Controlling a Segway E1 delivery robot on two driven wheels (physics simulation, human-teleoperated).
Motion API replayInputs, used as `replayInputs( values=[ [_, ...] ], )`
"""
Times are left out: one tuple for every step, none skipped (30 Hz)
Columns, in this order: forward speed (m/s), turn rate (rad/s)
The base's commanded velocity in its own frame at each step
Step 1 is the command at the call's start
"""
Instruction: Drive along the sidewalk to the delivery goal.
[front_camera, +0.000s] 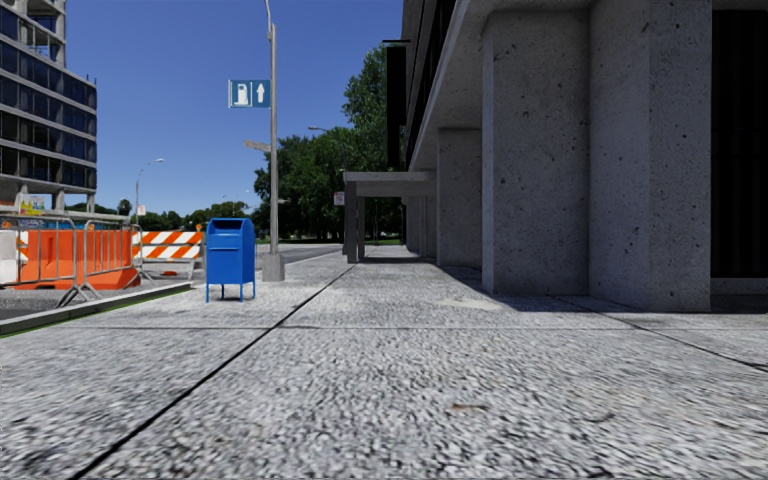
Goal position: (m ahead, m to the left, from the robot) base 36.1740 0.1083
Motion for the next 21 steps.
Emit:
replayInputs(
  values=[
    [1.97, 0.00],
    [1.97, 0.00],
    [1.97, 0.00],
    [1.97, 0.00],
    [1.96, 0.00],
    [1.96, 0.00],
    [1.96, 0.00],
    [1.96, 0.00],
    [1.96, 0.00],
    [1.96, 0.00],
    [1.96, 0.00],
    [1.96, 0.00],
    [1.95, 0.00],
    [1.93, 0.00],
    [1.87, 0.00],
    [1.87, 0.00],
    [1.85, 0.00],
    [1.84, 0.00],
    [1.83, 0.00],
    [1.83, 0.00],
    [1.83, 0.00]
  ],
)
